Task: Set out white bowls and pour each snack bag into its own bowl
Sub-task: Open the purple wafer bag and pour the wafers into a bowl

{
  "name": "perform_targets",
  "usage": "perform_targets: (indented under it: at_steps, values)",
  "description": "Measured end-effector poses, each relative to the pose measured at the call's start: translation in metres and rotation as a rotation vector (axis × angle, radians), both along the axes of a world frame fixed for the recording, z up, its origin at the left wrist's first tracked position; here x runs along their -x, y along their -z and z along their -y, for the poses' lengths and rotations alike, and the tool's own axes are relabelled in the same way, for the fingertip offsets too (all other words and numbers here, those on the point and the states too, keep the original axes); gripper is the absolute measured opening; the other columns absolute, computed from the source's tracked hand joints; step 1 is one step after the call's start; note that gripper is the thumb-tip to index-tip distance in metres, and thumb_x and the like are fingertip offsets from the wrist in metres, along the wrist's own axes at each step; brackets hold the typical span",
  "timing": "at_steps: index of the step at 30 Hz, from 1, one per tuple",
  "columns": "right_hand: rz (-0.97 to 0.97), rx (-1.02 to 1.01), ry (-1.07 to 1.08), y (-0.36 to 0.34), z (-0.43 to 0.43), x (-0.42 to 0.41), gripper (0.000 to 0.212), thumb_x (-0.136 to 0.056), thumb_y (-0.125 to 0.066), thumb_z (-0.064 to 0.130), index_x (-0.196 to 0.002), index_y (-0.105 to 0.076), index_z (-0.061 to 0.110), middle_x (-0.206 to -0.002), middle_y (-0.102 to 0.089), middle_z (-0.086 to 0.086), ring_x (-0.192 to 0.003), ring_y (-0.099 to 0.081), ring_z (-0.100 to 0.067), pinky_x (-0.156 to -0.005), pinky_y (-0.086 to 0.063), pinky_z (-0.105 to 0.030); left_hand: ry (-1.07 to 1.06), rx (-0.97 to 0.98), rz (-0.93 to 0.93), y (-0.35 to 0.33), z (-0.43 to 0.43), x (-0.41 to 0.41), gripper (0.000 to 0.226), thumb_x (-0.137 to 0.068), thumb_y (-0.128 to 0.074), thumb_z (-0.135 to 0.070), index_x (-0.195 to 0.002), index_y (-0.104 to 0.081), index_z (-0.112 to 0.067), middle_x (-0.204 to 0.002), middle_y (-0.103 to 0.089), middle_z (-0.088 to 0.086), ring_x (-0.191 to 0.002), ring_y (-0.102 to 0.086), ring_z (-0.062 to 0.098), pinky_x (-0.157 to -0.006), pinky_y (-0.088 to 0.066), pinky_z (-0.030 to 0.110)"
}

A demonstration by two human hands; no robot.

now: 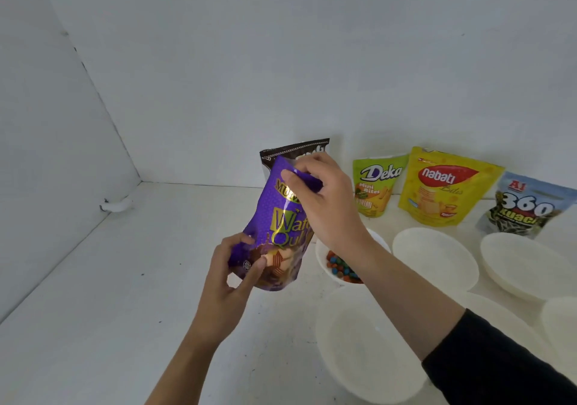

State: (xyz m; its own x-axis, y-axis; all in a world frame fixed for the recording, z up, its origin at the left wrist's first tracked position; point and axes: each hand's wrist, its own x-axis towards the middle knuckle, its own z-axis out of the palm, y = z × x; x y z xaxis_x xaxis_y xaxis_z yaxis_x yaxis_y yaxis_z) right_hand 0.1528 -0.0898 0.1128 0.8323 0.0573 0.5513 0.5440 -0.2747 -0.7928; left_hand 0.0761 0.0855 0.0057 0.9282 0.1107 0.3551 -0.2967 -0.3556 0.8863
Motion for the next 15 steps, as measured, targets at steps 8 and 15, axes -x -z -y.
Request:
perform_targets:
  at_steps: [8, 15]
  values:
    - [-0.045, -0.161, -0.042, -0.02, 0.019, 0.018, 0.017, -0.095, -0.069, 0.019, -0.08, -0.065, 0.011, -0.089, -0.058, -0.002, -0.08, -0.057, -0.013, -0.073, -0.041, -0.016, 0.105, 0.43, -0.054, -0.015, 0.024, 0.018, 0.047, -0.093, -0.059, -0.019, -0.134, -0.042, -0.037, -0.141, -0.052, -0.009, -0.122, -0.062, 0.013, -0.091, -0.058, 0.029]
    - [0.058, -0.115, 0.034, -0.026, 0.048, 0.04, 0.011, -0.09, -0.074, 0.027, -0.096, -0.069, 0.019, -0.089, -0.071, 0.011, -0.094, -0.066, -0.013, -0.081, -0.052, -0.031, 0.026, 0.505, -0.001, -0.028, 0.046, 0.04, 0.037, -0.095, -0.054, -0.022, -0.129, -0.051, -0.037, -0.14, -0.055, -0.007, -0.124, -0.061, 0.026, -0.097, -0.051, 0.05]
